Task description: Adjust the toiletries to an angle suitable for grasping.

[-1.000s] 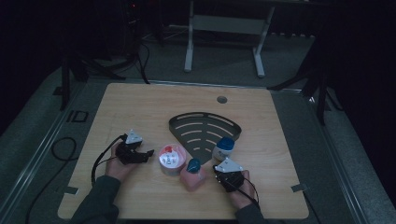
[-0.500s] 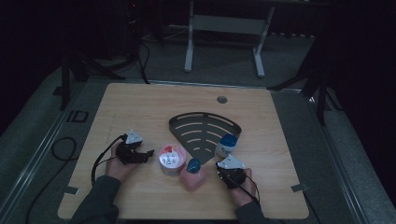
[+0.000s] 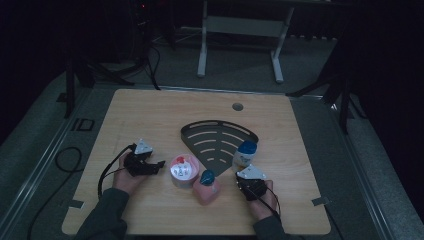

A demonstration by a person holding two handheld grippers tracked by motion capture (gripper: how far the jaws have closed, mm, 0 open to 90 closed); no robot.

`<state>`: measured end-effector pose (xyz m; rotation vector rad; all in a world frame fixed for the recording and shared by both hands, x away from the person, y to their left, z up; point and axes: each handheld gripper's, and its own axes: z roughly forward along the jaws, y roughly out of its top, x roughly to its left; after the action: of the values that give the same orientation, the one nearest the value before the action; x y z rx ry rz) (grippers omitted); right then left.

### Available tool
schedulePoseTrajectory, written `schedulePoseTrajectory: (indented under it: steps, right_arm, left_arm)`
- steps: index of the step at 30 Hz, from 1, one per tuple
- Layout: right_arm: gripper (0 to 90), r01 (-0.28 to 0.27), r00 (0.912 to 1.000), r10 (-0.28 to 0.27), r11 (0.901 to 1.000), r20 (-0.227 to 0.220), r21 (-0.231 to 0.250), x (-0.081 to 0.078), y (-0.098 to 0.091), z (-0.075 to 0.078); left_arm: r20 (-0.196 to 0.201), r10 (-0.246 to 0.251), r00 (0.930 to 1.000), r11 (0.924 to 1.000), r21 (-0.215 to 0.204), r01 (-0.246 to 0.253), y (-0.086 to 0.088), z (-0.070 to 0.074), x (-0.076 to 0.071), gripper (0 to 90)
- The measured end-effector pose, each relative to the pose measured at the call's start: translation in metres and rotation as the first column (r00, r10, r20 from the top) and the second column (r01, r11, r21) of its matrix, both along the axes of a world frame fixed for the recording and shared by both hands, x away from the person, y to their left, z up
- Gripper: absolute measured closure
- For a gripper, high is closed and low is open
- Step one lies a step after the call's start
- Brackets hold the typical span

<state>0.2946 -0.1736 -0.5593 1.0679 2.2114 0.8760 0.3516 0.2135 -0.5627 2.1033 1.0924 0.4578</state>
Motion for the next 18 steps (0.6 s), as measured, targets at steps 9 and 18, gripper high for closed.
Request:
schedulePoseTrajectory:
  steps: [9,18]
  right_arm:
    - [90.0,0.028,0.9996,-0.028,0.9996,-0.01,-0.004,0.001,-0.01,0.001]
    - [90.0,0.081,0.9966,-0.081,0.9967,-0.013,-0.007,0.005,-0.023,0.002]
  left_arm:
    - [0.0,-0.001,1.0,1.0,0.0,0.001,0.0,0.0,0.0,29.0]
    - [0.0,-0.002,1.0,1.0,0.001,0.002,0.0,0.0,0.0,29.0]
